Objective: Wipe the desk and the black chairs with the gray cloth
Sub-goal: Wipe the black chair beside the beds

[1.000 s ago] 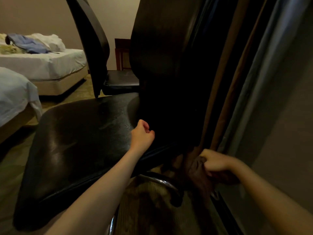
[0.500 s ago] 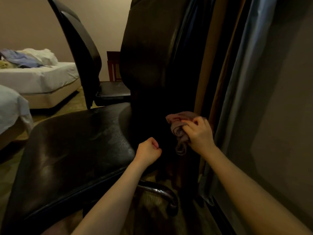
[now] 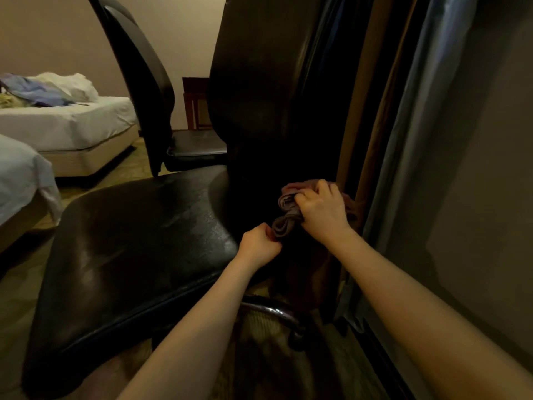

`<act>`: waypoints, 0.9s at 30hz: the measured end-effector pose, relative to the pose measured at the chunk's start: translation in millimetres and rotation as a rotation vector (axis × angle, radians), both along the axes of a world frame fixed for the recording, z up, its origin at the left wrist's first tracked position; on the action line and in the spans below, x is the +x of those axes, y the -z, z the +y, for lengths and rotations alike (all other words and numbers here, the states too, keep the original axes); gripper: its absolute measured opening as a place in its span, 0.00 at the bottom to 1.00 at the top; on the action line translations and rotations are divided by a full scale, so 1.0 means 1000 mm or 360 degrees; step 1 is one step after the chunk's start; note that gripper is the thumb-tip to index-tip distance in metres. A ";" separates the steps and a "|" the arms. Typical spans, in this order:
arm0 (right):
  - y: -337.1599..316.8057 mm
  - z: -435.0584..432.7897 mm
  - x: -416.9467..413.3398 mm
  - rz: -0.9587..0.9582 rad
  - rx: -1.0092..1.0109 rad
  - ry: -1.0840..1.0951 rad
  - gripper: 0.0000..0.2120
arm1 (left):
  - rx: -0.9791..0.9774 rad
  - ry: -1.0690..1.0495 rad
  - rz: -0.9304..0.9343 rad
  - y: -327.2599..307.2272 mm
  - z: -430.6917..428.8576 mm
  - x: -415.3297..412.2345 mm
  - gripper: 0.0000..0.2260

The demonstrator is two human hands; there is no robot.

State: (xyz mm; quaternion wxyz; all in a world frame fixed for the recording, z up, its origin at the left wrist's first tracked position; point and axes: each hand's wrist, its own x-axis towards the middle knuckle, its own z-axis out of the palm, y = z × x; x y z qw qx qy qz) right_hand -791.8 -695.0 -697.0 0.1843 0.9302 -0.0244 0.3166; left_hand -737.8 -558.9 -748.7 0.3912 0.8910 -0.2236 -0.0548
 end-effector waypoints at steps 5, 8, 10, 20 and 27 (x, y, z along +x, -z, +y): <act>0.028 -0.011 -0.026 0.0518 0.0525 0.0220 0.12 | 0.0046 0.0043 0.0159 -0.001 0.001 0.007 0.03; 0.017 -0.032 -0.035 0.0844 0.0726 0.0405 0.08 | 0.0143 0.0093 0.0228 -0.019 -0.005 0.021 0.08; 0.018 -0.040 -0.041 0.0958 0.0709 0.0578 0.11 | 0.0165 0.0172 0.0284 -0.025 -0.011 0.027 0.09; -0.026 -0.044 -0.040 0.0903 0.1904 0.0802 0.05 | 0.0596 0.0456 0.0625 -0.090 -0.040 -0.001 0.10; -0.121 -0.020 -0.057 0.1022 0.2157 0.0771 0.09 | 0.0323 0.0083 0.1569 -0.199 -0.030 -0.056 0.25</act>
